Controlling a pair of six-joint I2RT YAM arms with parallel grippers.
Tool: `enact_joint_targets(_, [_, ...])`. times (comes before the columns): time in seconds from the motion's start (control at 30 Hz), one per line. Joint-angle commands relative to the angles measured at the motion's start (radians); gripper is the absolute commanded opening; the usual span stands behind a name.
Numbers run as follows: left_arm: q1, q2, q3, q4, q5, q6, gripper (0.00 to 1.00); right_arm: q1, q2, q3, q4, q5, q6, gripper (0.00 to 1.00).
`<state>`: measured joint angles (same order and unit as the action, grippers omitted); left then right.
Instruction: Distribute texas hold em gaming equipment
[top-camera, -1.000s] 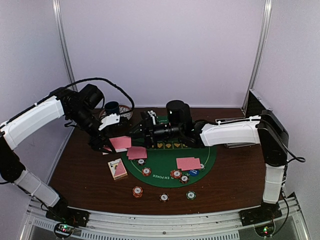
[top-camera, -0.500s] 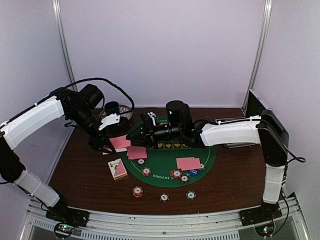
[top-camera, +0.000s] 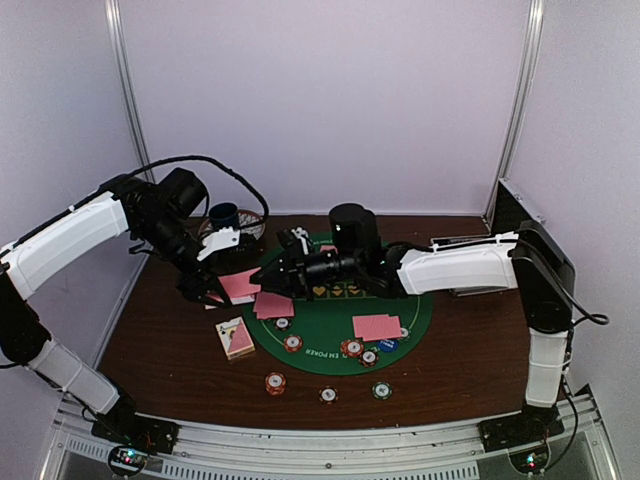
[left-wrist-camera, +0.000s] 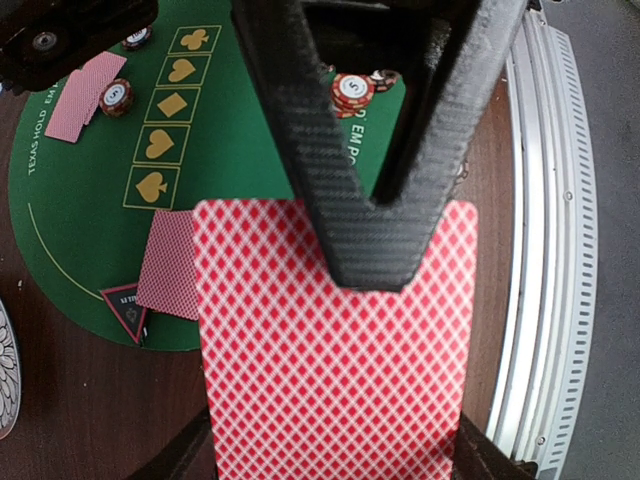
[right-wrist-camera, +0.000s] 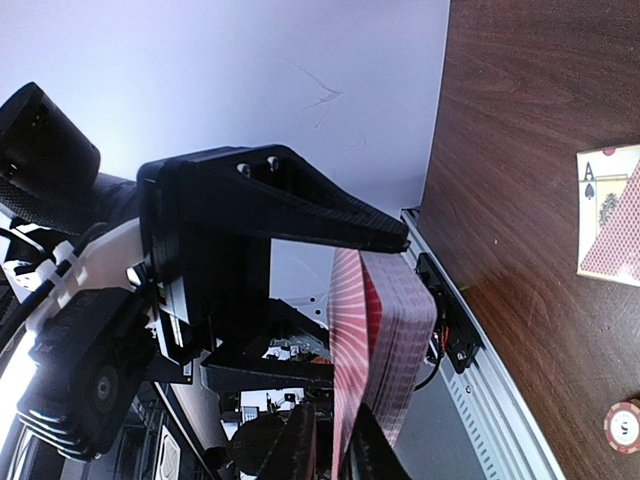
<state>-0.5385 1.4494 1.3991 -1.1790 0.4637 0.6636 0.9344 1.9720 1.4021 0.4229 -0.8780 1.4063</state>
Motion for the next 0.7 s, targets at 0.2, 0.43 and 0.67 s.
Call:
enact_joint_targets(0.2, [0.005, -0.020, 0.000, 0.020, -0.003, 0.008, 0.00, -0.021, -0.028, 0.012, -0.006, -0.020, -0.024, 0.00])
enact_joint_targets(0.43, [0.005, -0.021, -0.013, 0.020, -0.025, 0.007, 0.00, -0.094, -0.142, -0.022, -0.256, -0.025, -0.205, 0.00])
enact_joint_targets(0.67, [0.006, -0.032, -0.043, 0.020, -0.046, 0.005, 0.00, -0.177, -0.192, 0.122, -0.809, 0.033, -0.584, 0.00])
